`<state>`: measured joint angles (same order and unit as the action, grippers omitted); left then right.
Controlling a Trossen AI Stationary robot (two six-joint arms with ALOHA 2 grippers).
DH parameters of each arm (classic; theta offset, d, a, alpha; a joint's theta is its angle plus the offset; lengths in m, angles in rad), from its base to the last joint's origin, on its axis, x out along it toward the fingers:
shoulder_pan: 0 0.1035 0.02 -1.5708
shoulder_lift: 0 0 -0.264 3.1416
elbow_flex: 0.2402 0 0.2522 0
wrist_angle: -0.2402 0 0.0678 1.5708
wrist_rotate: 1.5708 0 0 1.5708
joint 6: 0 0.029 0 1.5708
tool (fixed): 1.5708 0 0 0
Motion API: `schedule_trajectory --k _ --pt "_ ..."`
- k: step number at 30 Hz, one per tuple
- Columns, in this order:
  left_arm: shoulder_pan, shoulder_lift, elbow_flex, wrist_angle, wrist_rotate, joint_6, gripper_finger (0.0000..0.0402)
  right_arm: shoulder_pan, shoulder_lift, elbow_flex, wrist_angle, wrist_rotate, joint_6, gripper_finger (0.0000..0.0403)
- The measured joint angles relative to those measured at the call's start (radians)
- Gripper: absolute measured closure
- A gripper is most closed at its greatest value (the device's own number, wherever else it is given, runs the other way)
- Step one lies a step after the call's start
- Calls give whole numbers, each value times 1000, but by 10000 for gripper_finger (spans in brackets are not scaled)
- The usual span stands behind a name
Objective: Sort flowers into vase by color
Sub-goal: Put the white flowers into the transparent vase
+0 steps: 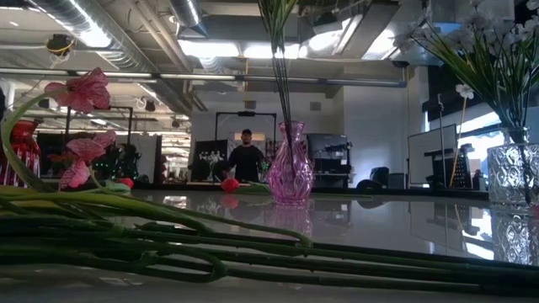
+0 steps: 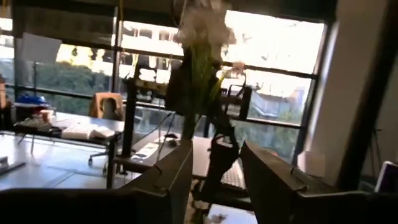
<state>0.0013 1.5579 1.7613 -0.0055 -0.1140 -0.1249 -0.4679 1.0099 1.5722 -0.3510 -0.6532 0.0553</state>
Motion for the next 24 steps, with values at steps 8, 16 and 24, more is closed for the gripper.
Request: schedule_trajectory --k 8,16,24 --pt "-81 -153 1 -35 -14 -1 263 97 -128 111 -256 23 -70 388" --pt "-93 -173 0 -54 -80 28 263 176 -227 156 -393 -278 35 393" --pt "-93 -128 -1 -70 -235 -1 263 173 -264 146 -973 -181 -374 395"
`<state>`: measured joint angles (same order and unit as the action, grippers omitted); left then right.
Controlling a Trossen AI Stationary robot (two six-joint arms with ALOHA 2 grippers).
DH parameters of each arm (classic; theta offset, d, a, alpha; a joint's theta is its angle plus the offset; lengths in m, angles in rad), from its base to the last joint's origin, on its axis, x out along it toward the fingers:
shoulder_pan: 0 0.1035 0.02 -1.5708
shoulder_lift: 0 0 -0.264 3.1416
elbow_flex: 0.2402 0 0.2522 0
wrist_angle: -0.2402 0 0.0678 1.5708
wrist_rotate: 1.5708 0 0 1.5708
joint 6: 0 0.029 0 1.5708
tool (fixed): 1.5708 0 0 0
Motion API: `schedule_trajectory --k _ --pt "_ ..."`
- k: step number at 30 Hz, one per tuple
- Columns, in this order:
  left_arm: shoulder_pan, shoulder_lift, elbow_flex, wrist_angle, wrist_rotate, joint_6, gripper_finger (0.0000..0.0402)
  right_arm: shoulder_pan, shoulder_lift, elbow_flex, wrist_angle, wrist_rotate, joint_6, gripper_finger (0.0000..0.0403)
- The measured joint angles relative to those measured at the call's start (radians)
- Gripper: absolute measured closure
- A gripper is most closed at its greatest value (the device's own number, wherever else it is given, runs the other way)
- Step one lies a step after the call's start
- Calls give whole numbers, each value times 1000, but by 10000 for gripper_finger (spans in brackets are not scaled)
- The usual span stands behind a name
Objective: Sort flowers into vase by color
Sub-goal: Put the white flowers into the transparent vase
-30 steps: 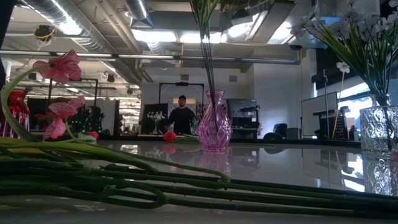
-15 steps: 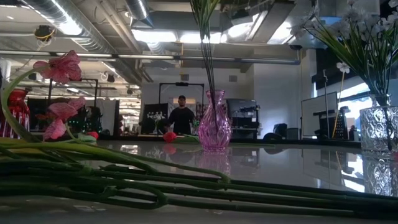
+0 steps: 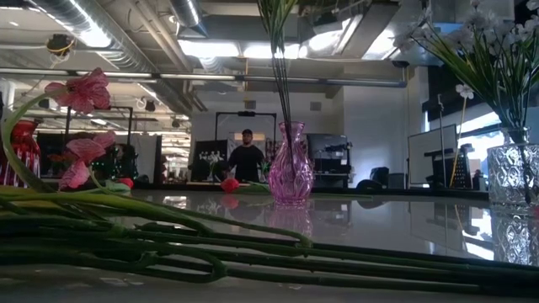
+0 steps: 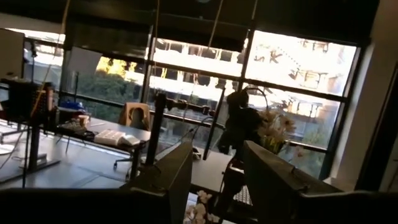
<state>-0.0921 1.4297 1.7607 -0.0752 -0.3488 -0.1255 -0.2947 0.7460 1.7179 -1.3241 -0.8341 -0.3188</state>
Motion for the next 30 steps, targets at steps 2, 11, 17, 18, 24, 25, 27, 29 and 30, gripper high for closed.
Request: schedule_trajectory --k 2,11,17,18,24,25,27,29,30 --pt "-1 7 0 -4 2 -4 263 0 -4 -30 -26 14 -67 395" --pt "7 13 0 -110 -40 -74 263 0 -9 -306 149 -28 -85 395" --pt "33 13 0 -137 -58 -46 263 1 -19 -433 288 18 -93 395" --pt "41 13 0 -138 -58 -42 263 1 -18 -445 292 35 -92 395" --pt "91 13 0 -166 -59 -34 263 64 66 -473 371 192 -104 395" --pt "100 13 0 -167 -59 -27 263 98 92 -465 386 225 -99 395" --pt "117 13 0 -171 -59 -18 263 181 155 -437 386 297 -79 395" --pt "136 13 0 -185 -59 -18 263 273 223 -396 365 367 -63 395" --pt "144 13 0 -192 -59 -18 263 314 252 -373 343 398 -51 395"
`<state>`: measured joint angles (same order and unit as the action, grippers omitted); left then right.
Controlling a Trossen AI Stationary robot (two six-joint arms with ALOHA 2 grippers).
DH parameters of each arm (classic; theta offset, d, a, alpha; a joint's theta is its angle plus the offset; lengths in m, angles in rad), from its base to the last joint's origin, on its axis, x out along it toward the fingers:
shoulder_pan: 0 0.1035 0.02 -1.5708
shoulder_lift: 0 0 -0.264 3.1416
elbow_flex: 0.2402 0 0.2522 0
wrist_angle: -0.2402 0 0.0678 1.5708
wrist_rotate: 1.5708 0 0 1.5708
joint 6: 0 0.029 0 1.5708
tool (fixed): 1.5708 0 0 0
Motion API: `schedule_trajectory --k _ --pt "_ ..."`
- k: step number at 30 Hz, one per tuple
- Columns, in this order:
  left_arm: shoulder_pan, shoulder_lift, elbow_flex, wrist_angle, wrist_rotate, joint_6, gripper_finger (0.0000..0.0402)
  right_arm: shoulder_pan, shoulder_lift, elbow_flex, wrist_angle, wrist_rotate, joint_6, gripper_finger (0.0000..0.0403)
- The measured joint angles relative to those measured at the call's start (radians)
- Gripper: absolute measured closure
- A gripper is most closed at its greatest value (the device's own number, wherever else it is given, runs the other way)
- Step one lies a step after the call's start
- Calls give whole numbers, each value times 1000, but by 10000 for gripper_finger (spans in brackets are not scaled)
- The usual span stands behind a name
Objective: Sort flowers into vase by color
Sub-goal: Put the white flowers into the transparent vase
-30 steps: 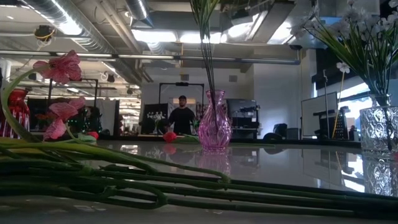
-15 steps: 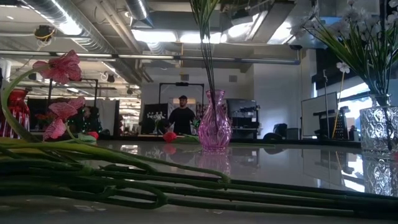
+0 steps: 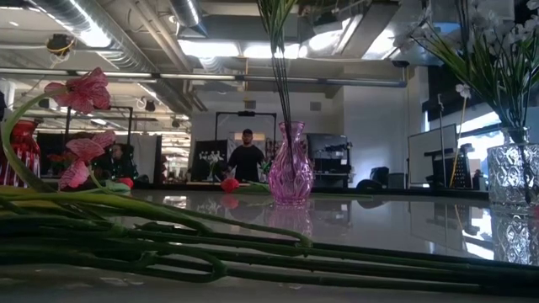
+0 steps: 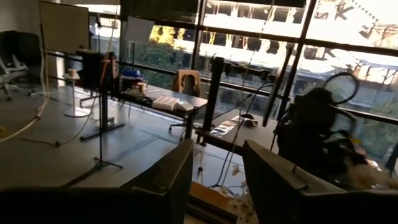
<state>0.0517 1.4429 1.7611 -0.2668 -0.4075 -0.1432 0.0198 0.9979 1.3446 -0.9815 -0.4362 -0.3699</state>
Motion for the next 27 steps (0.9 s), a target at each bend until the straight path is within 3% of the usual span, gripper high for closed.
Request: schedule_trajectory --k 5,9,14,19,27 --pt "34 0 0 -55 1 -1 263 59 84 107 -145 87 46 395" --pt "49 0 0 -88 16 -1 263 82 99 111 -140 113 115 396" --pt "13 0 0 -89 80 42 263 150 31 109 -83 313 246 396" --pt "-56 0 0 -79 72 70 263 211 -123 14 -57 453 357 396" --pt "-109 -1 0 -72 10 74 263 298 -188 -206 69 498 389 396"
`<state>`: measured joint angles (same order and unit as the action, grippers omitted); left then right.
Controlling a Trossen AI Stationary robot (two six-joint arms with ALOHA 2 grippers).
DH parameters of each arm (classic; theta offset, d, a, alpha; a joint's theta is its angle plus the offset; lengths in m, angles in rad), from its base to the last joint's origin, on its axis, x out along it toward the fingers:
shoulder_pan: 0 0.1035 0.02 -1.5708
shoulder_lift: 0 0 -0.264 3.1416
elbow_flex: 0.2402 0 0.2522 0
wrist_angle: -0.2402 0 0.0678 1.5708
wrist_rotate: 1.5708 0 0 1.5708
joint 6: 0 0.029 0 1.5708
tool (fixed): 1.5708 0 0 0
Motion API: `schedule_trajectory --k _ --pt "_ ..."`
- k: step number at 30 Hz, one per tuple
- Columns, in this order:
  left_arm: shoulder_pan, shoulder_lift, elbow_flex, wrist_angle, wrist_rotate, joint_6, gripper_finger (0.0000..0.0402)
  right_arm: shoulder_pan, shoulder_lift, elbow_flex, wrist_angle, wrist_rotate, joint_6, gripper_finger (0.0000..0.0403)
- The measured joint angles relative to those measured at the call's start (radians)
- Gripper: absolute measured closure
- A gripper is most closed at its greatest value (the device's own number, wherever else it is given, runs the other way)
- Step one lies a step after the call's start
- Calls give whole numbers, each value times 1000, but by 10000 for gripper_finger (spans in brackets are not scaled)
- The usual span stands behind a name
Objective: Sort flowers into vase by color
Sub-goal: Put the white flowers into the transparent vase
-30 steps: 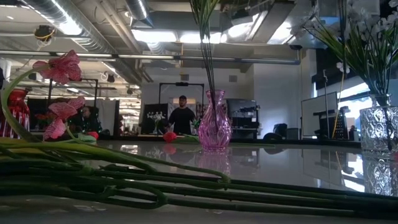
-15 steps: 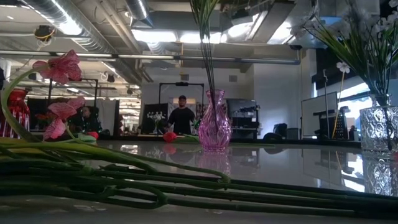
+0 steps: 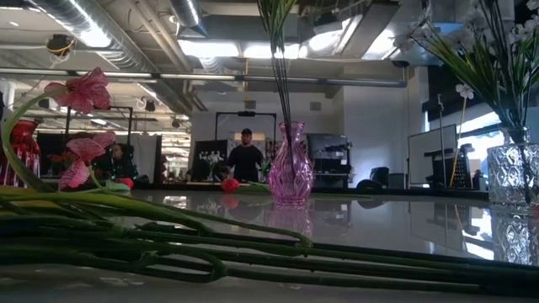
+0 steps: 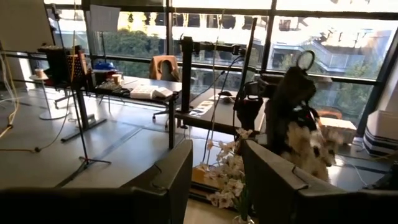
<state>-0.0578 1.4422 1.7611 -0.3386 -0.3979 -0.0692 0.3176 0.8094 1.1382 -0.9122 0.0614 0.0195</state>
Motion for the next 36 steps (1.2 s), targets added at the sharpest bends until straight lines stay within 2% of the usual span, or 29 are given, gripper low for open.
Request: schedule_trajectory --k 4,8,12,16,24,29,36 --pt "-9 -1 0 -10 -12 -11 263 44 -3 -26 -3 80 0 396" --pt "-10 -1 0 -11 -12 -26 263 74 -1 14 30 98 13 396" --pt "-10 -1 0 -25 -12 -27 263 83 -11 65 -39 157 44 396" --pt "-21 -1 0 -51 -11 -28 263 82 -51 56 -74 208 93 396" --pt "-63 -1 0 -54 -10 -29 263 82 -121 -21 -74 238 127 395" --pt "-83 -1 0 -49 -10 -29 263 82 -146 -85 -4 242 137 395" --pt "-83 -1 0 -43 -9 -33 263 82 -160 -177 -2 242 139 394"
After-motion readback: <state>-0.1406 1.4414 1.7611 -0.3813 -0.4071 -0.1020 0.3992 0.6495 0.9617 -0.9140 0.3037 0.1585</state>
